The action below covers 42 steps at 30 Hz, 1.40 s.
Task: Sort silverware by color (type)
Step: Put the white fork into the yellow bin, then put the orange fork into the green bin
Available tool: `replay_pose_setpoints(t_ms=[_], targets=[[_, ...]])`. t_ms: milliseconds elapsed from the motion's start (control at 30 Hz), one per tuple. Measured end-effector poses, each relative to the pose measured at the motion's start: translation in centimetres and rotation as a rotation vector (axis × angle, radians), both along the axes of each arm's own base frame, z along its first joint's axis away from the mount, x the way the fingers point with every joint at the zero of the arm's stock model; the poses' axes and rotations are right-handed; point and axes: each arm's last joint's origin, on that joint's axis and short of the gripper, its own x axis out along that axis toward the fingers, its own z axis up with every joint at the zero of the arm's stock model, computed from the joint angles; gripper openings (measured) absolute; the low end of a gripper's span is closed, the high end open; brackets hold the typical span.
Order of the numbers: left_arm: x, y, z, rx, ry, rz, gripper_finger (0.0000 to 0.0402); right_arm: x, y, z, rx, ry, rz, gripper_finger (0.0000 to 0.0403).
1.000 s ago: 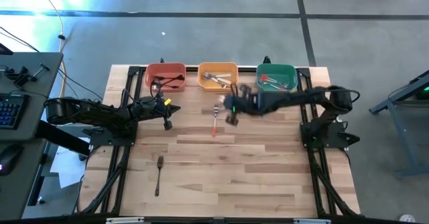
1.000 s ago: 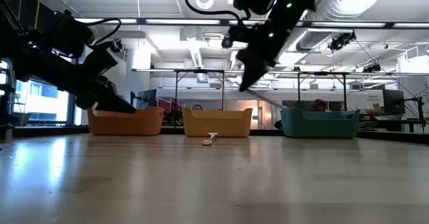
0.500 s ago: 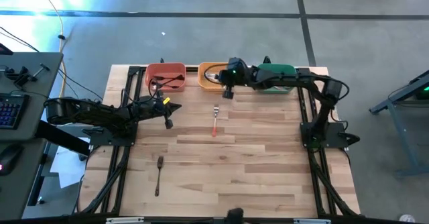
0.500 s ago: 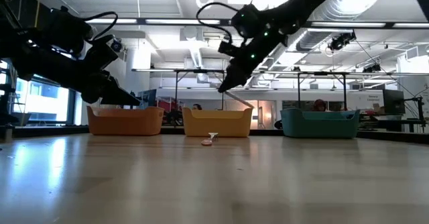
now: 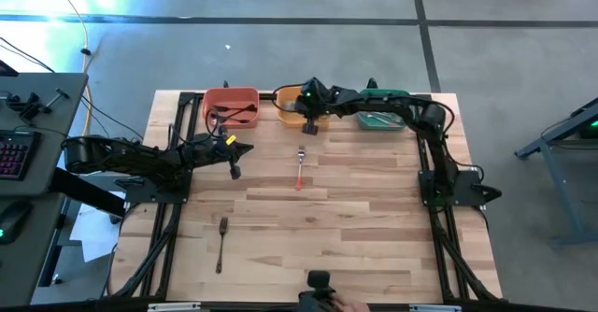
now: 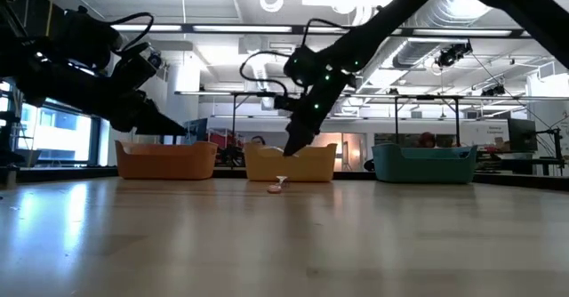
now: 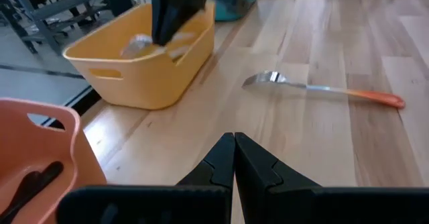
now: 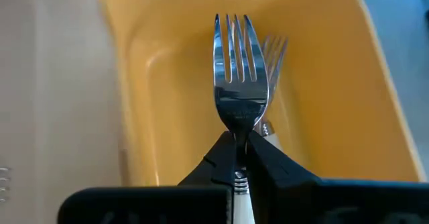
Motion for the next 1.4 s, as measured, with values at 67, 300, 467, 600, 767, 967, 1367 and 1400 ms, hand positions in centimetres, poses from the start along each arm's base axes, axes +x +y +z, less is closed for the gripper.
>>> replay_pose_setpoints(t_ms=[67,300,467,600,767,967,1367,1400], targets=[[0.0,0.1,0.1,-0.001,-0.012,-0.008,0.0000,0.0,-0.4,-0.7,0.022,0.007,-0.026,0.0002],[-0.1,0.5,0.3,-0.026,-0.045,-0.030,0.0000,-0.4,-0.9,-0.8,-0.020,0.037,-0.119,0.0074],[-0.2,0.7,0.5,-0.025,-0.067,-0.041,0.0000,-0.7,0.0,1.3,-0.045,0.032,-0.128,0.0139],[-0.2,0.8,0.5,-0.027,-0.067,-0.048,0.0000,-1.0,2.0,3.0,0.018,0.050,-0.131,0.0159],[-0.2,0.6,0.5,-0.024,-0.070,-0.098,0.0000,-1.3,4.9,2.3,0.216,0.038,-0.122,0.0143],[-0.2,0.6,0.6,-0.012,-0.072,-0.102,0.0000,-1.7,8.8,-1.9,0.321,0.025,-0.145,0.0114],[-0.6,1.0,1.4,0.014,-0.120,-0.169,0.0000,-0.2,13.9,-2.4,0.392,-0.076,-0.311,0.0111],[-0.8,1.1,1.4,0.012,-0.115,-0.159,0.0000,-0.2,14.3,-2.3,0.383,-0.085,-0.331,0.0111]])
